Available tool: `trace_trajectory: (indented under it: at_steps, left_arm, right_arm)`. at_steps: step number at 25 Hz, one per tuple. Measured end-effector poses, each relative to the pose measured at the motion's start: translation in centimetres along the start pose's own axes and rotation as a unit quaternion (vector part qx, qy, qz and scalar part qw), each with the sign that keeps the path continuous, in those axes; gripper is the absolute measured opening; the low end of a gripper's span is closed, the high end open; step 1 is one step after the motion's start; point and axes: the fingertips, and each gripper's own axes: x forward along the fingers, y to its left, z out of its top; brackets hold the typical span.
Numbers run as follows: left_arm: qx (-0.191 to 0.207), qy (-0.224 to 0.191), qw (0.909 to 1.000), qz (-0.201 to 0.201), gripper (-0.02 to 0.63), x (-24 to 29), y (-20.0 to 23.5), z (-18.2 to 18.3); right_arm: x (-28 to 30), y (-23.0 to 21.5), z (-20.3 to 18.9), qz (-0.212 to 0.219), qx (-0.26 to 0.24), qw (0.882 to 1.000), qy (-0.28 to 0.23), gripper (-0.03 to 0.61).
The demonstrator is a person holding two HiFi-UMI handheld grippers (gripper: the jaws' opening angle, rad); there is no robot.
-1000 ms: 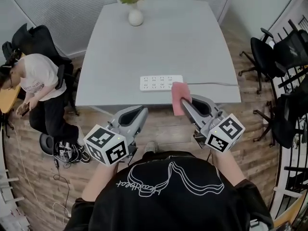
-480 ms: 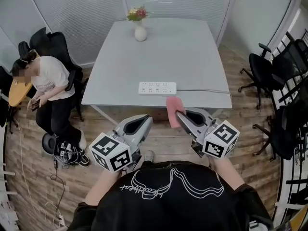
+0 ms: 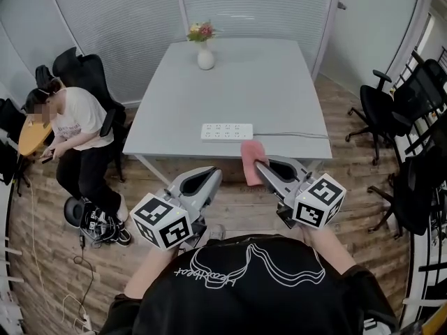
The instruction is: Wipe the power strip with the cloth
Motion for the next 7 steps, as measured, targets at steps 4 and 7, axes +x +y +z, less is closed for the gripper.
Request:
trace_trajectory:
  at_steps: [4,7]
  left_arm:
    - [0.006,-0.004,1.0000,0.000,0.014,-0.5,-0.8,-0.2]
    - [0.009,-0.002,1.0000,0.001,0.014,-1.3,-1.0,-1.7]
  right_arm:
    - [-0.7,0.8,0.1,-0.001,-0.005,1.000,-0.006,0.031]
    - [-1.1,1.4,-1.3,-0.007,-0.005,1.000,-0.006,0.031]
